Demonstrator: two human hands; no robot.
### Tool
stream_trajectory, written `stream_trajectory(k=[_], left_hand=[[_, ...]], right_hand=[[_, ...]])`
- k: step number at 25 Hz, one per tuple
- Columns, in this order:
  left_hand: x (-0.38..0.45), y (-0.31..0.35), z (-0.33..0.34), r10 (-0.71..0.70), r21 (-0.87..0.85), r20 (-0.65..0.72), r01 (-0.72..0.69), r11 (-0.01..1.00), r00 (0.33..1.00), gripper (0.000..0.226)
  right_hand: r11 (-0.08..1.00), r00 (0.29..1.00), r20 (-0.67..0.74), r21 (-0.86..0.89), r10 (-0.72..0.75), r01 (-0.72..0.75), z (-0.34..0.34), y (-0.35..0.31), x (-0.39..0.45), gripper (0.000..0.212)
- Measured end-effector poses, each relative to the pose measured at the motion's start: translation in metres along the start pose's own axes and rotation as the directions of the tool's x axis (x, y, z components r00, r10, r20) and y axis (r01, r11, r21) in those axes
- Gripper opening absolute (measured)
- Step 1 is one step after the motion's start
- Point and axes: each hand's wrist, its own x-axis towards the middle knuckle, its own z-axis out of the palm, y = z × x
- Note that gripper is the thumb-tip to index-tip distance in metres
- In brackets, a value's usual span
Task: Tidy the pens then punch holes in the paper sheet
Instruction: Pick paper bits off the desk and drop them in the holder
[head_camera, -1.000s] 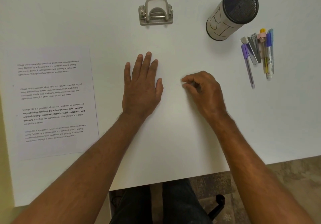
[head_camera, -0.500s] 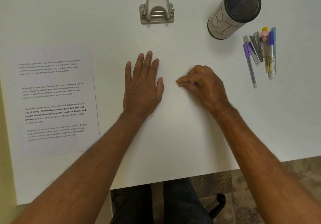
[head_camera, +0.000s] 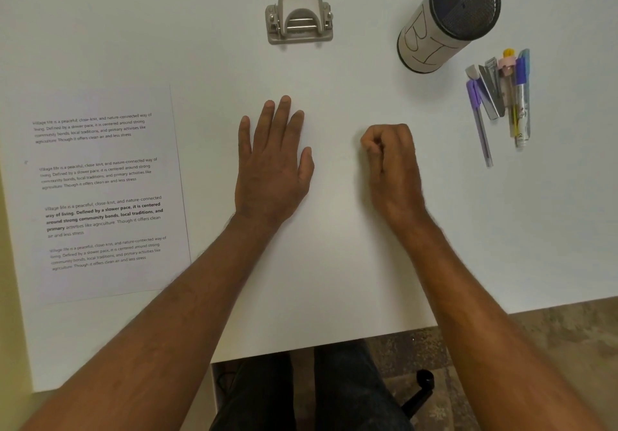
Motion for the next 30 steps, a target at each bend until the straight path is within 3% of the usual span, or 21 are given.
stream_trajectory(k=[2,4,8,10,13,18,24,30], left_hand=[[0.000,0.000,0.000,-0.003,-0.003,0.003,0.003,1.000,1.000,0.059],[-0.001,0.001,-0.001,-0.002,-0.003,0.011,0.002,1.000,1.000,0.059],[-0.001,0.001,-0.002,-0.001,-0.011,0.008,0.001,1.000,1.000,0.059],[0.000,0.001,-0.002,0.002,-0.024,0.003,-0.002,1.000,1.000,0.059],[-0.001,0.001,-0.001,0.001,-0.018,0.010,0.000,1.000,1.000,0.059],[-0.001,0.001,0.000,0.003,-0.019,-0.005,-0.003,1.000,1.000,0.059],[0.000,0.001,0.000,-0.001,-0.022,-0.001,0.001,1.000,1.000,0.059],[0.001,0.001,0.000,-0.002,-0.013,0.010,0.002,1.000,1.000,0.060]], right_hand=[[0.950,0.984,0.001,0.258,0.181,-0.175,-0.012,-0.010,0.002,0.020],[0.852,0.958,0.000,0.457,0.288,-0.256,-0.030,-0.019,0.007,0.018],[0.799,0.968,-0.098,0.586,0.232,-0.133,-0.074,-0.041,0.030,0.016],[0.880,0.962,-0.229,0.474,0.150,-0.025,-0.093,-0.049,0.048,0.014],[0.995,0.936,-0.351,0.100,0.012,0.025,-0.114,-0.054,0.077,0.012],[0.925,0.980,-0.192,-0.380,-0.047,-0.030,-0.125,-0.047,0.124,0.021],[0.886,0.973,-0.222,-0.461,-0.055,-0.055,-0.122,-0.048,0.133,0.021],[0.992,0.912,-0.399,-0.110,-0.095,0.055,-0.088,-0.046,0.076,0.018]])
